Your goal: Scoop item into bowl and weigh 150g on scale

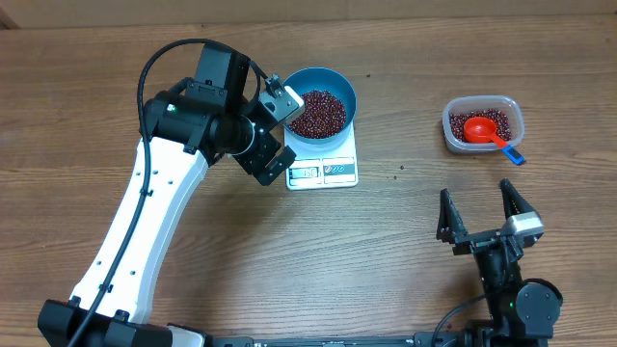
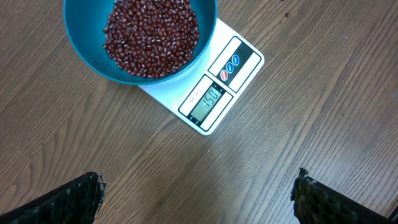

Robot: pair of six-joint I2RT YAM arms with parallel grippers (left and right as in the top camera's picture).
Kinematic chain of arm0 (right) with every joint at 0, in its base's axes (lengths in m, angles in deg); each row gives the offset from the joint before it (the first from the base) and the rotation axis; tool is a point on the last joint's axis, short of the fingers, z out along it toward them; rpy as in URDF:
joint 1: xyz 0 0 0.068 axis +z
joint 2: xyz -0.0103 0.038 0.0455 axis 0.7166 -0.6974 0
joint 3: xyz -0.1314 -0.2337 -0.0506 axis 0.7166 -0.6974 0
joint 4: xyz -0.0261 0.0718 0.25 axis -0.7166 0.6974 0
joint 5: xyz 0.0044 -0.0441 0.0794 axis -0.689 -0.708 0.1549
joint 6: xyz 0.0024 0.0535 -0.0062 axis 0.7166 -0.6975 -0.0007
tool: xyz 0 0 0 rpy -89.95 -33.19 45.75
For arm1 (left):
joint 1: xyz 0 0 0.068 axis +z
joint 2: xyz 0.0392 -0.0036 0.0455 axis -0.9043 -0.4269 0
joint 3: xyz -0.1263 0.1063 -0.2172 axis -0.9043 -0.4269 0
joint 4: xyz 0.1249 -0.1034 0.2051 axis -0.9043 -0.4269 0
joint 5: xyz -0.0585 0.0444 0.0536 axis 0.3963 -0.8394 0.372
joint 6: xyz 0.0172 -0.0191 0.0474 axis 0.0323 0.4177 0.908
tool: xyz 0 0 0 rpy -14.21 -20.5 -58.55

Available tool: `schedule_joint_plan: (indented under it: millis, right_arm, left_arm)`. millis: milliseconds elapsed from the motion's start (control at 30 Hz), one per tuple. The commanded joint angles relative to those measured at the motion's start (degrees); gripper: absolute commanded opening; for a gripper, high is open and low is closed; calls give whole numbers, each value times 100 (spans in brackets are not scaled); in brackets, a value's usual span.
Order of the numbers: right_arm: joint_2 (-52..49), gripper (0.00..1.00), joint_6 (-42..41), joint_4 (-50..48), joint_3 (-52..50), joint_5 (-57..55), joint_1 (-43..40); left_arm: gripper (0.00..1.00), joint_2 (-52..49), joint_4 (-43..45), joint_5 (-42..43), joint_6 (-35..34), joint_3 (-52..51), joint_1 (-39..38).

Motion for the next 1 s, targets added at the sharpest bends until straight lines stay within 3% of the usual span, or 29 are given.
schedule_joint_plan:
  millis: [0,233,967]
  right_arm:
    - [72,100,26,-39,-160,-157,37]
    - [72,100,-52,673,-317,-129,44]
    - [68,100,-85,656,-315,-153,44]
  left_arm:
    - [100,-33,4,9,87,-31,20]
    - [100,-33,4,9,87,-31,20]
    - [99,-33,4,9,87,-28,20]
